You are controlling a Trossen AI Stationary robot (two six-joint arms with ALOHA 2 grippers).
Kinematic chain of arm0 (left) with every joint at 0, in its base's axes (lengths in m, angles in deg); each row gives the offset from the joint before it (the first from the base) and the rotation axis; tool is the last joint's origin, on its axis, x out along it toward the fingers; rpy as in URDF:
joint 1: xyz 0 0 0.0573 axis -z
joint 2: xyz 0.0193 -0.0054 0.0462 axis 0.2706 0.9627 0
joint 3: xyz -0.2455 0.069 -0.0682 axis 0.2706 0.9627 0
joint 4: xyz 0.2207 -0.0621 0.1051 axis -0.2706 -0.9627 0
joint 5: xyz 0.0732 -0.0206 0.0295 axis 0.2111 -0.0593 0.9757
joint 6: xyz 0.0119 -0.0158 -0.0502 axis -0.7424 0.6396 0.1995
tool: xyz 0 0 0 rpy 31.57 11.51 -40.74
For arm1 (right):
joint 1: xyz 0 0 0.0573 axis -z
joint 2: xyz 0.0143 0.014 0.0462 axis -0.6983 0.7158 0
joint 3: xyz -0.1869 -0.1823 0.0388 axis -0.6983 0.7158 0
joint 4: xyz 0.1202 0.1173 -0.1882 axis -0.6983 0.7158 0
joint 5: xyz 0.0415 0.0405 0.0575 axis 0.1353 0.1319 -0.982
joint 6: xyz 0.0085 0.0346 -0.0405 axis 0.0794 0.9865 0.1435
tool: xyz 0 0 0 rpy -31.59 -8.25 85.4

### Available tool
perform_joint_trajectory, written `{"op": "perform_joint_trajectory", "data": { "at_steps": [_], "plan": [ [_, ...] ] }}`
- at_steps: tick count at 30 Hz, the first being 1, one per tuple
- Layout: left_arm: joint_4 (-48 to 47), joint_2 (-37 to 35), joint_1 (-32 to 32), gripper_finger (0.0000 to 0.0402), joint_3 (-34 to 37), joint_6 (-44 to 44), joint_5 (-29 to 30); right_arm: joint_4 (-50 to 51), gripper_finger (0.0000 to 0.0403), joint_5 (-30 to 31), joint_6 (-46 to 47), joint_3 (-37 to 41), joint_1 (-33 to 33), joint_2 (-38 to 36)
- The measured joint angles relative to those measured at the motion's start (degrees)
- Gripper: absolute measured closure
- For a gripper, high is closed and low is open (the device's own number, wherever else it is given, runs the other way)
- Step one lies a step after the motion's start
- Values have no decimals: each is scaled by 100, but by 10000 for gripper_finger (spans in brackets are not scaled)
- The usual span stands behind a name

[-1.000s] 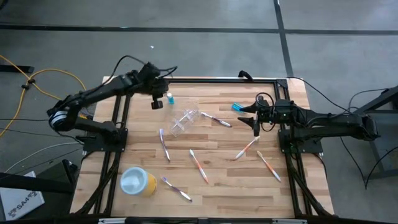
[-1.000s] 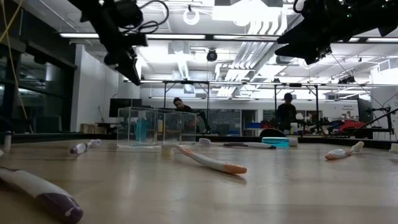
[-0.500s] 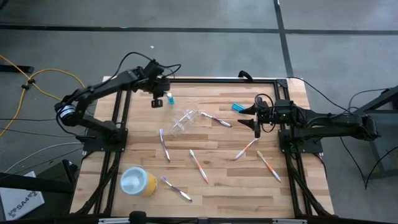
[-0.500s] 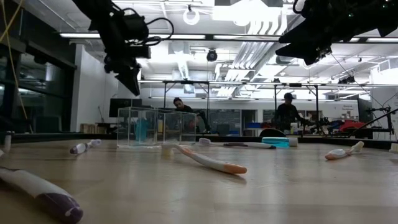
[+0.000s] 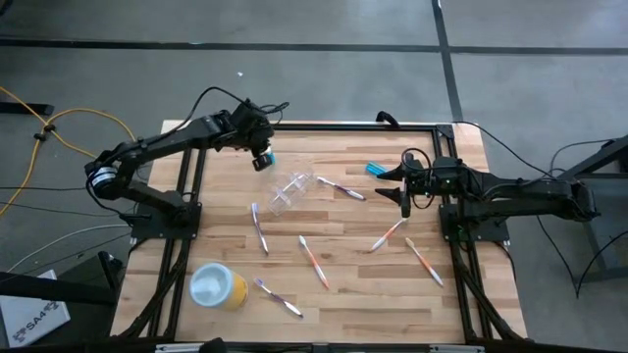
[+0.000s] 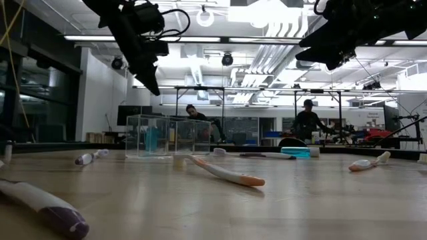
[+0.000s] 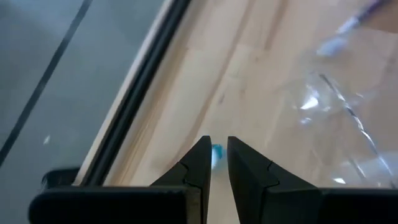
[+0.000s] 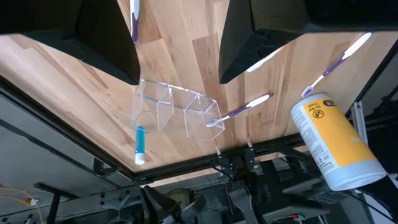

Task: Pick & Place toothbrushing station
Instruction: Put the left blue mouthwash into the transparent organizer

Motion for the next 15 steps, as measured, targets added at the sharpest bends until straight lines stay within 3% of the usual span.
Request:
{"op": "perform_joint_trajectory", "data": {
  "at_steps": [5, 11, 15],
  "plan": [
    [-38, 0, -7, 357, 0, 1188, 264, 0, 192, -2, -2, 0, 0, 0],
    [18, 2, 85, 357, 0, 635, 291, 0, 192, -2, -4, 1, 0, 0],
    [150, 2, 228, 357, 0, 1478, 254, 0, 192, -2, -4, 0, 0, 0]
  ]
}}
